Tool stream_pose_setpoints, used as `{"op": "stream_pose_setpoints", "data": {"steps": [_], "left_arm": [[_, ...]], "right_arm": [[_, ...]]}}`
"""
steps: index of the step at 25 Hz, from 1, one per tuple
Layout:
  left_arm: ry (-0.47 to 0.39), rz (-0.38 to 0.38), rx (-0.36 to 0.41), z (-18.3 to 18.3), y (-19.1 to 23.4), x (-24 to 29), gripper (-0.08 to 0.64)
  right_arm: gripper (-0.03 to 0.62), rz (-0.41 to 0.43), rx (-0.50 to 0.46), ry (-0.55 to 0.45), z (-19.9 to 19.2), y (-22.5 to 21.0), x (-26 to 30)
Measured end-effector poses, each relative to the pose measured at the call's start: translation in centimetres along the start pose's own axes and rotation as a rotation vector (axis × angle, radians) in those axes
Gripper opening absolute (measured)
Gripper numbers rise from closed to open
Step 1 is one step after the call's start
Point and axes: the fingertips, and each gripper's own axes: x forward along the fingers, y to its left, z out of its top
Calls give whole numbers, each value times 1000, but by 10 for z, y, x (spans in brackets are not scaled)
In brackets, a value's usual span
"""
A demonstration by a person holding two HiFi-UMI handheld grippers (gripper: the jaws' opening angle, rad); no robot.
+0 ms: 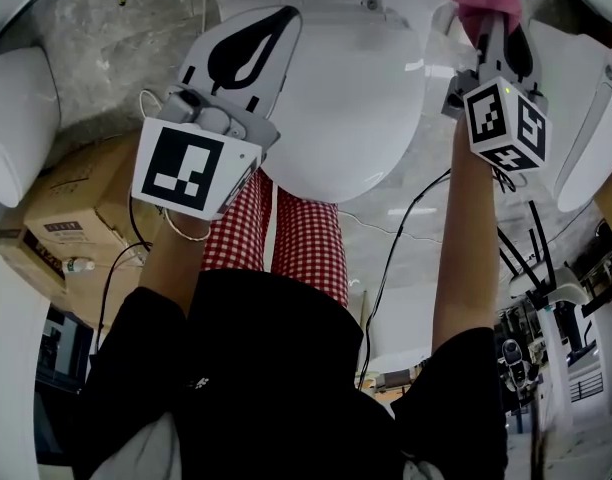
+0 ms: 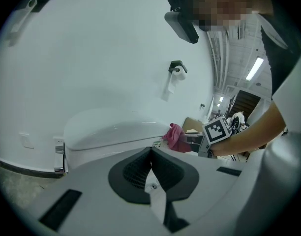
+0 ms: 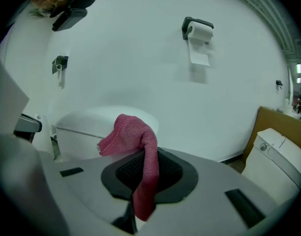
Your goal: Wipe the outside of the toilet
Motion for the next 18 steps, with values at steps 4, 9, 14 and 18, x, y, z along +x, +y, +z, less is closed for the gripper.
{"op": "stream_pose_setpoints", "data": {"steps": [4, 9, 14, 18], "left_arm": [[-29, 8, 17, 6, -1, -2, 9], [-45, 11, 8, 9, 3, -14, 9], [-54, 39, -15, 5, 14, -31, 9], [-57, 76, -24, -1, 32, -49, 9]], "right_arm": [[55, -1, -22, -8, 3, 0, -14], [55, 75, -33, -109, 20, 32, -39], [55, 247, -104, -172, 30, 92, -55], [55, 370, -107, -174, 26, 146, -53]]}}
